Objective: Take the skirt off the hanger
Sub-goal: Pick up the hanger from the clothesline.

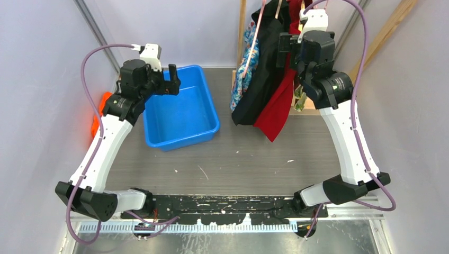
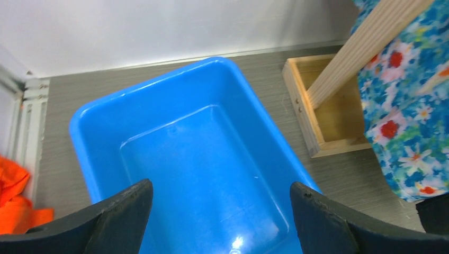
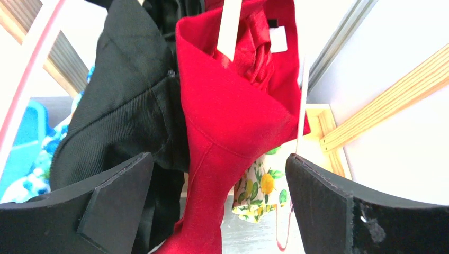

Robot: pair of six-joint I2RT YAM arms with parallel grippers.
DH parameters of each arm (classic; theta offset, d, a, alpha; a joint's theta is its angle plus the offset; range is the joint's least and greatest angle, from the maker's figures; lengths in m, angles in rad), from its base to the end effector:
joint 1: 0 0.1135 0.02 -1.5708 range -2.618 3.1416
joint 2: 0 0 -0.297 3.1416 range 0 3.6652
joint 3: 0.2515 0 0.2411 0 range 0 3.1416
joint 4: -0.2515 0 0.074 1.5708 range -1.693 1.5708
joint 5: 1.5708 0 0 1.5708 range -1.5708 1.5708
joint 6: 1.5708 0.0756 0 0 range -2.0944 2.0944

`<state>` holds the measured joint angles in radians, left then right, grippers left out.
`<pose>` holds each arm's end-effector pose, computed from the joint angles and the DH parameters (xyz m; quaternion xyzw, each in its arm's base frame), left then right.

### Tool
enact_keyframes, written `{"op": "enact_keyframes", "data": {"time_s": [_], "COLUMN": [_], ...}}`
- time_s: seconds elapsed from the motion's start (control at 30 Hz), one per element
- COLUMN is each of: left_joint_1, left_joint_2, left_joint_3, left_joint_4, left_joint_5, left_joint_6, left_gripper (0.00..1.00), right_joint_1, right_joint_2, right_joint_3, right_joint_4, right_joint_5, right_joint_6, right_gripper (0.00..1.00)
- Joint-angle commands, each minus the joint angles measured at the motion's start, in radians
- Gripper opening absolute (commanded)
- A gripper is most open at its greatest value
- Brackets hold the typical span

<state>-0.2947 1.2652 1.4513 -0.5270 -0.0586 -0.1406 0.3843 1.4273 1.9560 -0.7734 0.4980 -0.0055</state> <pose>0.2787 -0.0800 0.4489 0.0460 0.8153 -0.1012 0.5682 0.2779 0.0734 0.5430 0.0009 0.7787 -0.0784 0.6224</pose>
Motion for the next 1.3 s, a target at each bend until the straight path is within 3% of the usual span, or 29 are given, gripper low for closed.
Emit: {"op": "enact_keyframes", "data": {"time_s": [0.0, 0.27, 0.3, 0.37, 0.4, 0.6, 0.67, 0.7, 0.97, 1.13, 1.27], "left_joint_1": [-0.004, -0.005, -0.005, -0.005, -0.005, -0.013, -0.015, -0.017, -0.017, -0.017, -0.018], "left_joint_2": [-0.003, 0.044, 0.040, 0.026, 0.017, -0.035, -0.048, -0.055, -0.088, -0.092, -0.094], "left_joint_3": [0.033, 0.058, 0.055, 0.039, 0.027, -0.048, -0.074, -0.090, -0.185, -0.197, -0.209], "left_joint_4": [0.092, 0.091, 0.086, 0.080, 0.081, 0.070, 0.067, 0.066, 0.100, 0.091, 0.087], "left_joint_5": [0.123, 0.112, 0.110, 0.109, 0.109, 0.084, 0.074, 0.071, 0.029, -0.012, -0.040], "left_joint_6": [0.030, 0.030, 0.033, 0.044, 0.050, 0.082, 0.087, 0.088, 0.132, 0.167, 0.180], "left_gripper": [0.99, 1.00, 1.00, 1.00, 1.00, 1.00, 1.00, 1.00, 0.99, 0.99, 0.99], "right_joint_1": [0.005, 0.006, 0.006, 0.005, 0.006, 0.006, 0.005, 0.004, -0.007, -0.059, -0.131], "right_joint_2": [-0.037, 0.011, 0.022, 0.044, 0.053, 0.091, 0.100, 0.105, 0.179, 0.235, 0.243], "right_joint_3": [0.057, 0.127, 0.141, 0.170, 0.181, 0.191, 0.170, 0.164, 0.159, 0.218, 0.237], "right_joint_4": [0.078, 0.139, 0.150, 0.173, 0.187, 0.293, 0.338, 0.358, 0.526, 0.509, 0.432], "right_joint_5": [0.037, 0.167, 0.180, 0.212, 0.217, 0.297, 0.335, 0.350, 0.452, 0.456, 0.420], "right_joint_6": [-0.032, -0.109, -0.117, -0.142, -0.160, -0.243, -0.273, -0.286, -0.384, -0.357, -0.238], "right_gripper": [1.00, 0.98, 0.96, 0.81, 0.80, 0.85, 0.99, 1.00, 0.99, 0.98, 0.97]}}
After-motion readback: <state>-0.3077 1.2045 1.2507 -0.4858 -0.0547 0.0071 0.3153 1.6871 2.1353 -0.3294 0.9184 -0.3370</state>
